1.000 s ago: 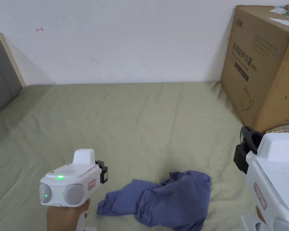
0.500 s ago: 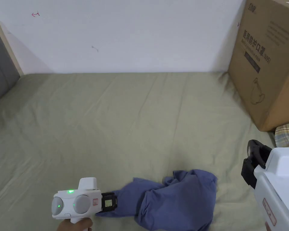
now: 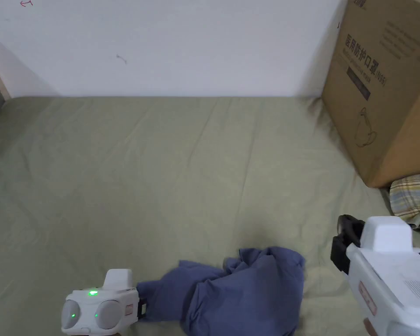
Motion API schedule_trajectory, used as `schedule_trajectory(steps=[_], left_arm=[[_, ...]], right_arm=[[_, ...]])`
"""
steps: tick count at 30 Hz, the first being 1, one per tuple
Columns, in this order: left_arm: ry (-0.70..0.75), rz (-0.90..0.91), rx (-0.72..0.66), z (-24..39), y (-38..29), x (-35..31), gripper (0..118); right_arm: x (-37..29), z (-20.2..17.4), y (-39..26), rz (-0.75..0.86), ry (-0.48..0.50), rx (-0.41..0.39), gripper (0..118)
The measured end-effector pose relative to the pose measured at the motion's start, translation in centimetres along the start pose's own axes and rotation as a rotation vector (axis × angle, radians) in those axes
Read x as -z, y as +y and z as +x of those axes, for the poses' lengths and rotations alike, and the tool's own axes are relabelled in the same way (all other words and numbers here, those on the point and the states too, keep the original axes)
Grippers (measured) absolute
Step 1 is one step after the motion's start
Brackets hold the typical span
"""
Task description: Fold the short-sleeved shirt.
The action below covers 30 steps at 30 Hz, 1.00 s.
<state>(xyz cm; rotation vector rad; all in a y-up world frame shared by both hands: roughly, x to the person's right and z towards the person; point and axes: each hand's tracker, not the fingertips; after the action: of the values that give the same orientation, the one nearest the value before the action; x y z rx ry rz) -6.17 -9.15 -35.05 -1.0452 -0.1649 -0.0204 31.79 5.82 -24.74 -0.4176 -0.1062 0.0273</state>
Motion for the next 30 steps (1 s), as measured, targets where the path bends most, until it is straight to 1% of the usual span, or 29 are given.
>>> schedule_trajectory(steps=[1, 2, 3, 4, 5, 6, 7, 10, 11, 12, 15, 17, 19, 20, 21, 22, 23, 26, 27, 29, 30], left_arm=[[-0.024, 0.034, -0.014, -0.2, 0.0, -0.8, 3], [-0.074, 0.063, -0.042, -0.5, 0.0, -1.7, 3], [-0.092, 0.072, -0.060, -0.6, 0.0, -2.4, 3], [-0.104, 0.077, -0.055, -0.8, 0.3, -2.9, 3], [-0.108, 0.105, -0.046, -0.9, 0.3, -3.7, 3], [-0.111, 0.119, -0.042, -0.8, 0.4, -4.3, 3], [-0.116, 0.119, -0.041, -0.9, 0.4, -4.8, 3], [-0.142, 0.134, -0.057, -1.3, 0.7, -4.7, 3], [-0.147, 0.134, -0.063, -1.4, 0.7, -4.7, 3], [-0.149, 0.138, -0.067, -1.0, 0.8, -4.8, 3], [-0.155, 0.138, -0.073, -1.0, 0.7, -4.8, 3], [-0.158, 0.135, -0.073, -1.3, 0.6, -4.4, 3], [-0.160, 0.131, -0.074, -1.5, 0.6, -4.3, 3], [-0.161, 0.129, -0.076, -1.4, 0.5, -4.2, 3], [-0.162, 0.126, -0.079, -1.5, 0.5, -4.1, 3], [-0.164, 0.125, -0.083, -1.7, 0.5, -4.1, 3], [-0.165, 0.124, -0.086, -1.7, 0.5, -4.1, 3], [-0.165, 0.125, -0.088, -1.4, 0.5, -4.2, 3], [-0.168, 0.128, -0.090, -1.4, 0.5, -4.3, 3], [-0.175, 0.136, -0.100, -1.1, 0.3, -5.1, 3], [-0.179, 0.141, -0.105, -1.1, 0.3, -5.3, 3]], right_arm=[[1.2, 0.2, -0.1, -0.038, 0.005, -0.007, 21], [2.6, 0.4, -0.3, -0.081, 0.015, -0.001, 28], [3.9, 0.6, -0.5, -0.113, 0.028, 0.002, 28], [5.7, 0.8, -0.9, -0.156, 0.032, 0.010, 61], [7.6, 0.9, -1.3, -0.209, 0.046, 0.007, 81], [9.2, 1.1, -1.8, -0.236, 0.056, 0.010, 96], [10.7, 1.2, -2.3, -0.260, 0.056, 0.008, 101], [15.4, 1.2, -4.1, -0.390, 0.050, -0.037, 101], [16.9, 1.2, -4.9, -0.435, 0.052, -0.043, 101], [17.9, 1.3, -5.7, -0.463, 0.063, -0.028, 101], [20.3, 0.4, -7.7, -0.563, 0.088, -0.045, 92], [21.5, -0.1, -8.9, -0.615, 0.107, -0.034, 75], [22.4, -0.2, -10.0, -0.634, 0.121, -0.056, 56], [22.3, -0.5, -10.3, -0.625, 0.136, -0.052, 52], [22.1, -0.7, -10.2, -0.616, 0.128, -0.049, 48], [21.2, -1.1, -9.8, -0.609, 0.121, -0.054, 29], [20.8, -1.1, -9.5, -0.595, 0.143, -0.053, 4], [19.8, -0.8, -8.8, -0.551, 0.149, -0.105, 3], [19.3, -0.6, -8.3, -0.539, 0.167, -0.122, 3], [17.8, -0.3, -7.3, -0.498, 0.157, -0.140, 3], [16.5, -0.5, -6.6, -0.483, 0.160, -0.135, 3]])
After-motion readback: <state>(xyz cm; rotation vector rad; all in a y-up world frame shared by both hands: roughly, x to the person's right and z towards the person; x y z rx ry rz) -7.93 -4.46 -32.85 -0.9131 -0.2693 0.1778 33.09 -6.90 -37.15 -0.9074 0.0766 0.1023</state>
